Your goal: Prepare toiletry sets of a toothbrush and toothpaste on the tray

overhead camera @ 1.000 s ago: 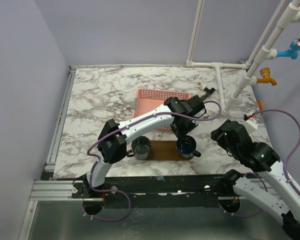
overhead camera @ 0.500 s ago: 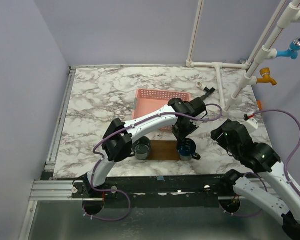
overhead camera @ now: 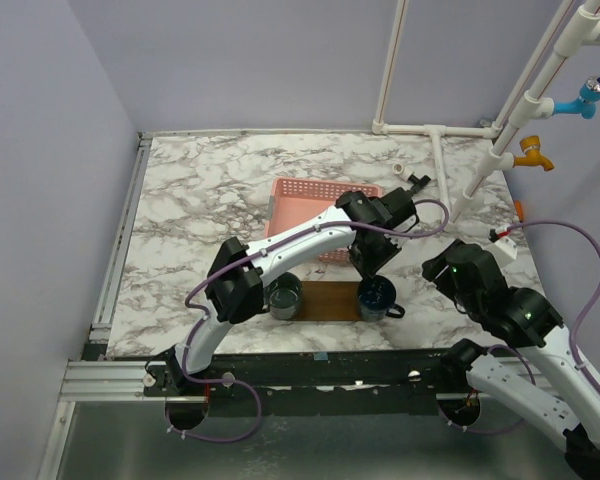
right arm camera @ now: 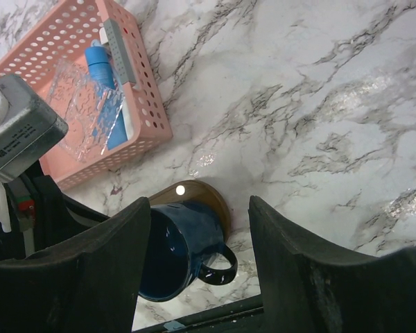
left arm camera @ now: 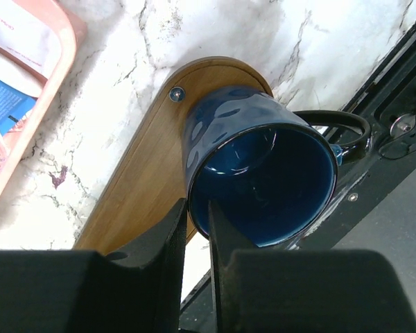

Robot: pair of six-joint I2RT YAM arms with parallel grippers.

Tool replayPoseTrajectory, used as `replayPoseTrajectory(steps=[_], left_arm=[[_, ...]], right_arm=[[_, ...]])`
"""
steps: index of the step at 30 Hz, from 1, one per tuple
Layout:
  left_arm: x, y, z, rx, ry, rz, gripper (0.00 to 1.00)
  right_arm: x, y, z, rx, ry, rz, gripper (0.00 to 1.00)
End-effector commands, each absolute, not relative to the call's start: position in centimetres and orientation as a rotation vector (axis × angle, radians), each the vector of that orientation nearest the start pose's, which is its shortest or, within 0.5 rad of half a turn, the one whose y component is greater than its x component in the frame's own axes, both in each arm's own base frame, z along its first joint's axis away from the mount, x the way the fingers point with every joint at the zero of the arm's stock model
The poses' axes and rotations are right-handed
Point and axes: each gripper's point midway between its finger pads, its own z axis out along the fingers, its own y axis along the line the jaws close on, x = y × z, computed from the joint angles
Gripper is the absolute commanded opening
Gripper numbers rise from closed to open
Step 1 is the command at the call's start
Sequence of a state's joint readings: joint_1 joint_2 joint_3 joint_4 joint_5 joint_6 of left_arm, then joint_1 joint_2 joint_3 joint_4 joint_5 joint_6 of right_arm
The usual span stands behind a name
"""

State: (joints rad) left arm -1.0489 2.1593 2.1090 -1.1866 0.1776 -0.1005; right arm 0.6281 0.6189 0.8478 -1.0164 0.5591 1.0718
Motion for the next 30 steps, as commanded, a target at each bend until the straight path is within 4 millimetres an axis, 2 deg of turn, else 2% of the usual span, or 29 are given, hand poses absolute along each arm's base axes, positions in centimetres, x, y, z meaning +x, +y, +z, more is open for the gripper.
replayPoseTrajectory(steps=[1, 7, 15, 19, 30], left_arm=[[19.9, -41.8, 13.9, 1.367, 2.568, -0.509, 0.18], [20.7, -41.9, 15.3, 1.325, 2.537, -0.506, 0.23], [21.5, -41.2, 19.5, 1.229, 2.453, -0.512, 0.37], [22.2, -40.2, 22.1, 1.145, 2.398, -0.489, 0.40], [23.8, -36.4, 28.7, 0.877, 2.286, -0.478, 0.50]], right_arm=[[18.8, 5.5, 19.5, 0.744, 2.077, 0.257, 0.62], [19.0, 5.8, 20.2, 0.723, 2.066, 0.284, 0.62], [19.6, 7.2, 21.5, 0.582, 2.072, 0.338, 0.62], [20.1, 7.5, 22.6, 0.482, 2.086, 0.304, 0.62], [21.8, 11.4, 24.2, 0.237, 2.150, 0.375, 0.62]])
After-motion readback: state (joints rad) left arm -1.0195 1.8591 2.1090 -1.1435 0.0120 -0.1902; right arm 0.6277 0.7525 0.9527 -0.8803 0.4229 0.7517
